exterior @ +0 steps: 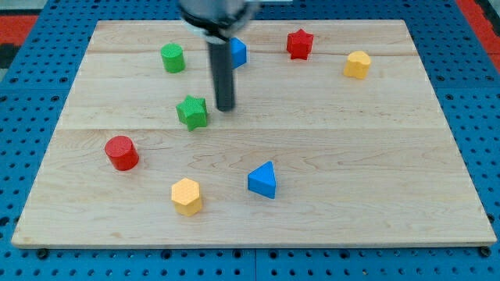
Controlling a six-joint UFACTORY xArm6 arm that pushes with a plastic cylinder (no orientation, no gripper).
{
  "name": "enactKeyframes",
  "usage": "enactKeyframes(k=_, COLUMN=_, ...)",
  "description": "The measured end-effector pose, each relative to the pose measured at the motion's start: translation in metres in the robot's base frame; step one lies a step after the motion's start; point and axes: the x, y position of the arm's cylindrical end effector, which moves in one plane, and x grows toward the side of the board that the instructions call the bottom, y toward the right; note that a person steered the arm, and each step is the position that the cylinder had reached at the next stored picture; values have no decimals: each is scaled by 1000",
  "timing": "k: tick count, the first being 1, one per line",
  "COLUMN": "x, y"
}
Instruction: Slide the green star vertically below the green circle
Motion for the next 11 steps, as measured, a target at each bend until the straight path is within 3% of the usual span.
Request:
enactKeyframes(k=1, x=37, y=-7)
enactKeyframes(k=2, x=24, y=-73)
enactKeyframes(k=3, x=6, y=-99)
enactKeyframes(k=4, x=-18, y=-102)
enactKeyframes(k=6, x=-6, y=-58)
enactKeyframes(k=7, x=-45, y=-43)
enactKeyframes(k=8, x=-56, y=-35)
enactKeyframes(k=10, x=-45, y=-84)
enactKeyframes(k=11, x=-34, y=-61)
